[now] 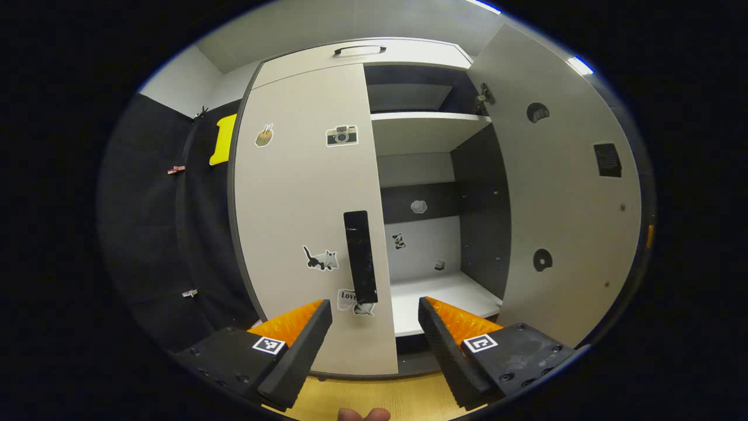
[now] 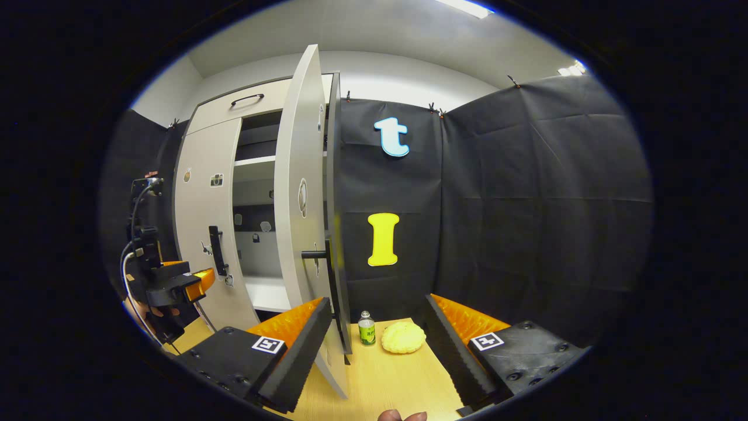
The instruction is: Open the right door of the double-door shoe cabinet with the right hand, and open the left door with the left hand.
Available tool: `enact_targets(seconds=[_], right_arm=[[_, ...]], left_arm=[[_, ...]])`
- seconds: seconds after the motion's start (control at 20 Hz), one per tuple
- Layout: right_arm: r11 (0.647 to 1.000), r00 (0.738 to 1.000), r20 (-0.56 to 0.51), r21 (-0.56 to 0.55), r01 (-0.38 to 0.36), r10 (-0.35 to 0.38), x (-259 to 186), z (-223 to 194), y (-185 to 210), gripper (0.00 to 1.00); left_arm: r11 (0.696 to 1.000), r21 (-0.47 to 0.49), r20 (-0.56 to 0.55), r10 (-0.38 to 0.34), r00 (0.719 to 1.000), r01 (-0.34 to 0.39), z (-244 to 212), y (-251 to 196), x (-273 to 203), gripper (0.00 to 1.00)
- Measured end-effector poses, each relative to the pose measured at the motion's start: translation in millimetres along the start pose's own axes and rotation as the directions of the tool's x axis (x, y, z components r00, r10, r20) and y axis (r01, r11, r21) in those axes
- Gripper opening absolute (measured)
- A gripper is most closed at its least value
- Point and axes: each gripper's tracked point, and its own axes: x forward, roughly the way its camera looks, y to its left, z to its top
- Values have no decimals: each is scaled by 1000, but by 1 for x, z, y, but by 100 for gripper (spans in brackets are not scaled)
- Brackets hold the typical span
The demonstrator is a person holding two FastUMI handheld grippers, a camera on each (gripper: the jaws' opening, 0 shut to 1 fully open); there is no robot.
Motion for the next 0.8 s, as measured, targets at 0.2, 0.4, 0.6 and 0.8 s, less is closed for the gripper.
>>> enact_targets(seconds=[0.2,0.4,0.6,0.8], right_arm=[[1000,1000,10,-7,1,-1,2,4,-3,99],[1000,1000,15,-14,17,-17,2,3,-13,99],[999,999,15,-9,43,-43,3,4,-27,99],[998,998,4,-9,62,-62,2,0,-38,99]], left_arm=[[999,-4,0,40,999,-40,6,8,43,97],[998,-15,10,64,998,-63,15,13,79,98],[996,-10,25,84,996,-84,22,16,99,86],[996,-33,32,81,996,-80,29,14,110,55]])
